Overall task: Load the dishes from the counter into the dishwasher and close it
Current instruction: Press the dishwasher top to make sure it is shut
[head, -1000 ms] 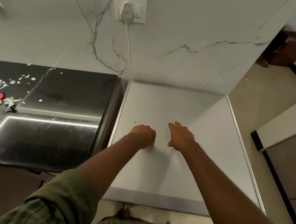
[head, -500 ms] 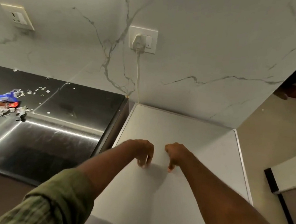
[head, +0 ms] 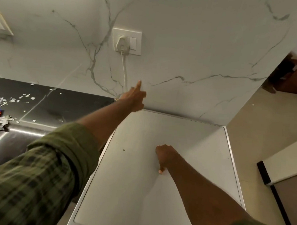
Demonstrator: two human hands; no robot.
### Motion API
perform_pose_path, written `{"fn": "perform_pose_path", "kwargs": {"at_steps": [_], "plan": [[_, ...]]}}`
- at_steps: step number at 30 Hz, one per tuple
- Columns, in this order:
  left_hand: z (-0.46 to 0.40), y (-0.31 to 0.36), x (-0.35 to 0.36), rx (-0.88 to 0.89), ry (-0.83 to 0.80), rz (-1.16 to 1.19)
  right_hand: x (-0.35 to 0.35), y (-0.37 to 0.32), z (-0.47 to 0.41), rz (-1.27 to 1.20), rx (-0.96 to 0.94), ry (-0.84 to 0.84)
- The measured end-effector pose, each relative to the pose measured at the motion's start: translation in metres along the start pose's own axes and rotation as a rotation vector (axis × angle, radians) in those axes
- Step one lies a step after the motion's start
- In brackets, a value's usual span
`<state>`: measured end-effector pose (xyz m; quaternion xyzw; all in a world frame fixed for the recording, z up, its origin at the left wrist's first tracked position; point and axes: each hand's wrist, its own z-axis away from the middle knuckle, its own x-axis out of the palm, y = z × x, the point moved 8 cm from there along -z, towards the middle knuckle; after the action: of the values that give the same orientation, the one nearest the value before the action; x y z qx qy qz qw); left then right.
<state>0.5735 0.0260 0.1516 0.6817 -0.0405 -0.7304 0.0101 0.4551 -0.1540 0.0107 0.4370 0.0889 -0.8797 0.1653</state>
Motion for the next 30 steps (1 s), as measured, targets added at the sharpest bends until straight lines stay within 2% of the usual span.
{"fn": "perform_pose_path", "kwargs": {"at_steps": [4, 8, 16, 19, 23, 27, 30], "plan": [[-0.021, -0.018, -0.058, -0.132, 0.144, -0.033, 0.003, 0.003, 0.001, -0.015, 0.014, 0.021], [-0.036, -0.028, -0.083, -0.199, 0.164, -0.07, -0.001, 0.005, -0.001, -0.018, 0.016, 0.056], [-0.048, -0.034, -0.081, -0.169, 0.152, -0.071, -0.002, 0.006, -0.005, -0.03, 0.01, 0.116], [-0.039, -0.028, -0.066, -0.13, 0.167, -0.011, 0.0, 0.006, -0.005, -0.021, 0.013, 0.089], [0.004, 0.005, 0.011, -0.002, 0.031, 0.044, -0.003, 0.005, -0.005, -0.031, -0.006, 0.069], [0.077, 0.032, 0.107, -0.006, -0.214, 0.106, 0.001, 0.006, -0.001, -0.032, -0.017, 0.092], [0.134, 0.044, 0.149, 0.022, -0.341, 0.139, 0.005, 0.016, 0.004, -0.065, 0.007, 0.144]]}}
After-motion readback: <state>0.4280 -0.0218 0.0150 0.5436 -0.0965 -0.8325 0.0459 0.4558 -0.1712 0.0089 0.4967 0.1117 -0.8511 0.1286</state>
